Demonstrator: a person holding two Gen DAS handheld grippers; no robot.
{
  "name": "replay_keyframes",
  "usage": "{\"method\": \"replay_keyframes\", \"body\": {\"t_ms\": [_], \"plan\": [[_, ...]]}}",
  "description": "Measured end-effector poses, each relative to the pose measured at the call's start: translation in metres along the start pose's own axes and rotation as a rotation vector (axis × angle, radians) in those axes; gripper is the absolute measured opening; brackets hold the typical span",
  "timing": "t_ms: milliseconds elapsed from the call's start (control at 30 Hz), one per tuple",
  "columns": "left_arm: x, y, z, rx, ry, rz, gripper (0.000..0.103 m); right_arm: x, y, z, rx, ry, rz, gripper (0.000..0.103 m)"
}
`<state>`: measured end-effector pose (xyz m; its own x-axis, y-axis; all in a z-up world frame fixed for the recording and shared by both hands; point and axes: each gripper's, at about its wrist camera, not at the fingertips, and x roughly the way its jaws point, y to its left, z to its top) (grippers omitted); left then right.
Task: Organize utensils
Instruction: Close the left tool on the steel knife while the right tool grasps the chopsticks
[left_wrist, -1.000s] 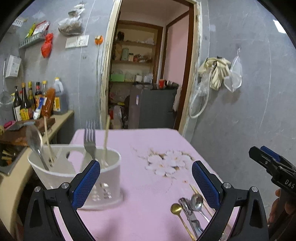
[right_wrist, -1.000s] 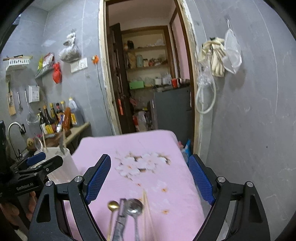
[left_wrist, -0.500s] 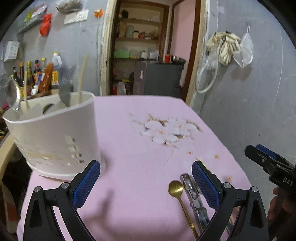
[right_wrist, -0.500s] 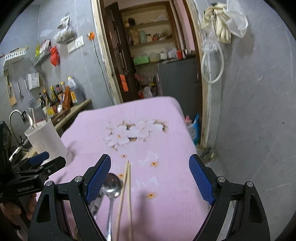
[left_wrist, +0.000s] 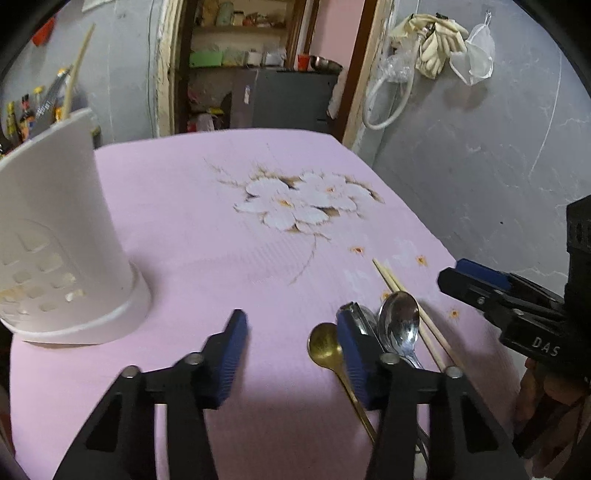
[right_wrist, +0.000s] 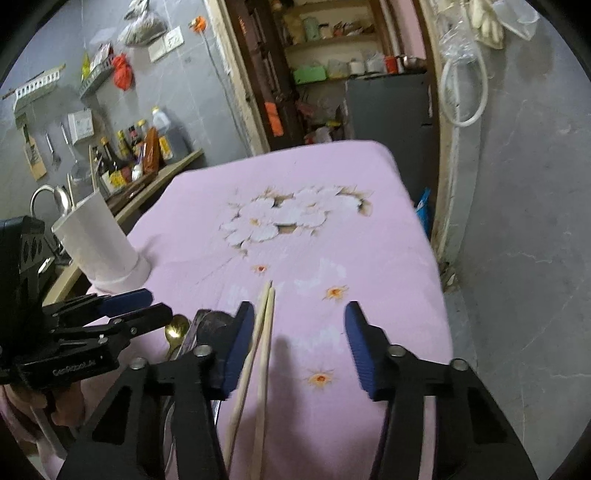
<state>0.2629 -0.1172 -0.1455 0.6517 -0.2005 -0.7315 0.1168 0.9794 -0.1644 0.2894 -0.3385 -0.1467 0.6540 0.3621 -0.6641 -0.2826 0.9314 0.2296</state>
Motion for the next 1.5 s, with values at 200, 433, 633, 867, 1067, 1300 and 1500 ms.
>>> {"method": "replay_keyframes", "body": {"t_ms": [200,433,633,867,1067,1300,1500], "plan": [[0.007,-0.003,-0.001,0.008,0.035,-0.042,0.027,0.014,0.008,-0.002,-0.025,0.067,0.022,0.025],[0.011,-0.003,0.000,0.003,0.059,-0.082,0.017,0.020,0.014,-0.002,-0.056,0.107,0.023,0.021],[0.016,-0.002,0.001,-0.003,0.078,-0.108,0.017,0.026,0.017,0.000,-0.068,0.124,0.014,0.020],[0.019,0.001,0.001,-0.019,0.089,-0.135,0.017,0.034,0.025,0.003,-0.108,0.150,-0.011,0.016],[0.019,-0.001,0.001,-0.006,0.090,-0.124,0.017,0.037,0.032,0.007,-0.144,0.181,-0.045,0.016],[0.018,0.000,0.003,-0.023,0.100,-0.123,0.007,0.042,0.026,0.019,-0.051,0.256,-0.036,0.005],[0.007,0.002,0.005,-0.047,0.106,-0.125,0.003,0.032,0.011,0.018,0.085,0.230,0.032,0.004]]}}
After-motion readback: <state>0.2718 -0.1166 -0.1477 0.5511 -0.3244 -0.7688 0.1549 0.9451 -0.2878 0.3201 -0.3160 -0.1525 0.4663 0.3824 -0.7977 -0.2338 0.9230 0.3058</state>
